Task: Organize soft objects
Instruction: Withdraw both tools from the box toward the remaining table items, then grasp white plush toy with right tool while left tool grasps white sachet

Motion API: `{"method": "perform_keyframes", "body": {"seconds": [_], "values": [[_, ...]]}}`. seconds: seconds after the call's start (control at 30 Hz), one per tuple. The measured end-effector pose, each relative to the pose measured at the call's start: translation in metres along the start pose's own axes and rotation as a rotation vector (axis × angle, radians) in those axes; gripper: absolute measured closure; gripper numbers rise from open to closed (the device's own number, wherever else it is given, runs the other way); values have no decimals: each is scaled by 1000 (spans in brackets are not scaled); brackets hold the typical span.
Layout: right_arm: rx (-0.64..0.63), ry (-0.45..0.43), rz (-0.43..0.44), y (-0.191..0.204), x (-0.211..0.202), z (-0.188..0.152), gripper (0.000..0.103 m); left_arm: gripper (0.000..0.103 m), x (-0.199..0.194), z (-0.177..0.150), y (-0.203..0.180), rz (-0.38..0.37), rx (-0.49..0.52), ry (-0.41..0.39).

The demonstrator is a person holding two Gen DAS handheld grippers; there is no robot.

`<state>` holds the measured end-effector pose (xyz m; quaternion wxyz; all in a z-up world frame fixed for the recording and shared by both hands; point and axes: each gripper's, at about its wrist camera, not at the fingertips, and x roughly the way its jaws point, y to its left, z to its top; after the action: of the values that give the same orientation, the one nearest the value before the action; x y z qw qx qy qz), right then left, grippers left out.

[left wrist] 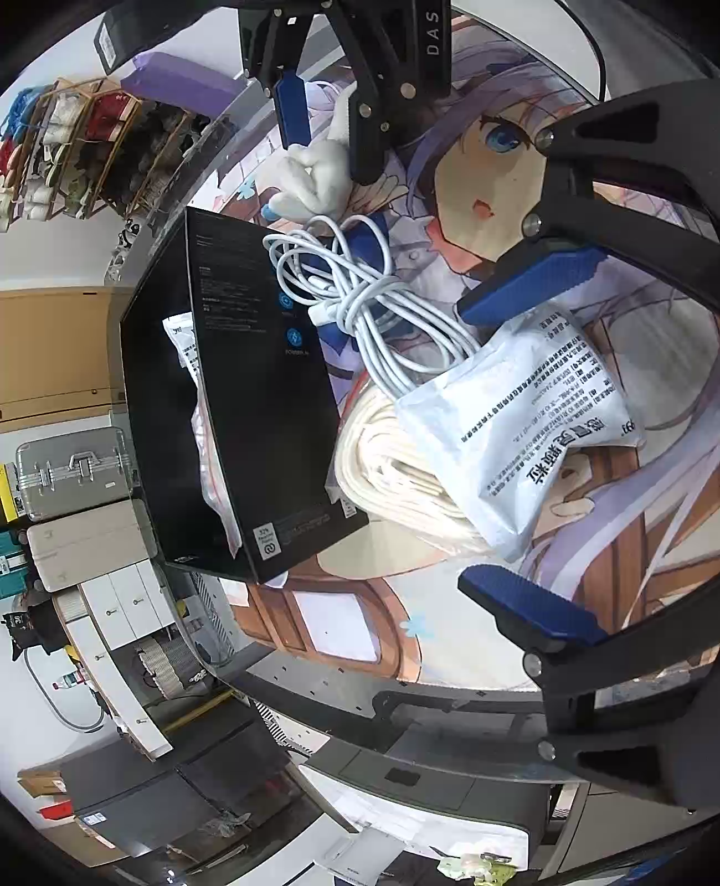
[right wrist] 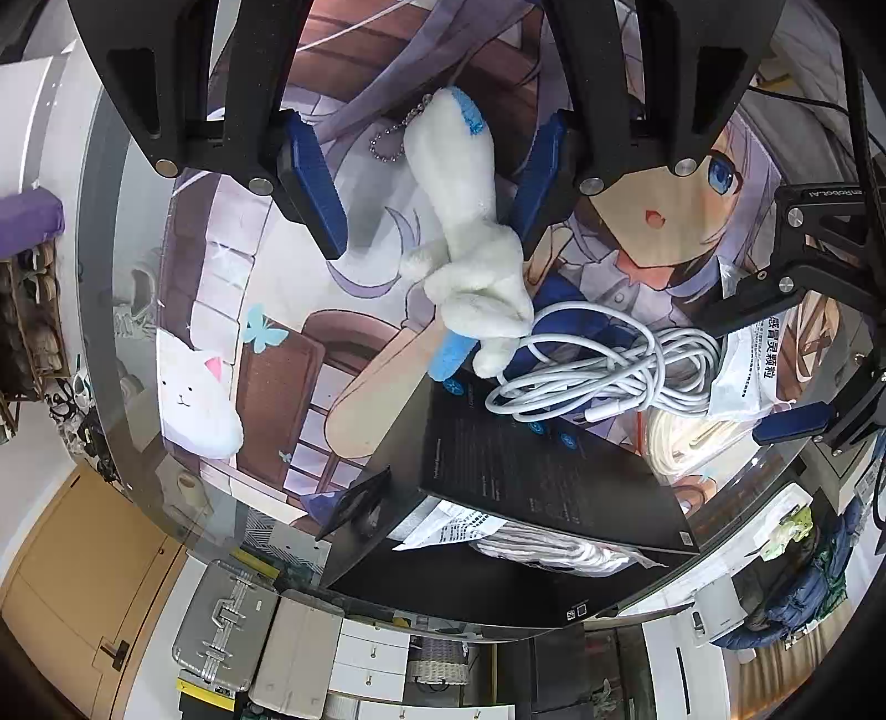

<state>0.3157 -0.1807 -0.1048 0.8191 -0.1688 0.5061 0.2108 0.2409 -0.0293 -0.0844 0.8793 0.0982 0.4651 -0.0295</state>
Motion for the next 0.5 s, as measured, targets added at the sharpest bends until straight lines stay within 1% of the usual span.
{"method": "perform_keyframes", "body": {"seconds": [0.27,0.5], "values": [[-26,7,-8,4,-2,-4,42,14,-7,-10,9,-23,19,12],[-29,7,-7,5,-2,-4,42,14,-7,-18,19,-59,8,48]]}}
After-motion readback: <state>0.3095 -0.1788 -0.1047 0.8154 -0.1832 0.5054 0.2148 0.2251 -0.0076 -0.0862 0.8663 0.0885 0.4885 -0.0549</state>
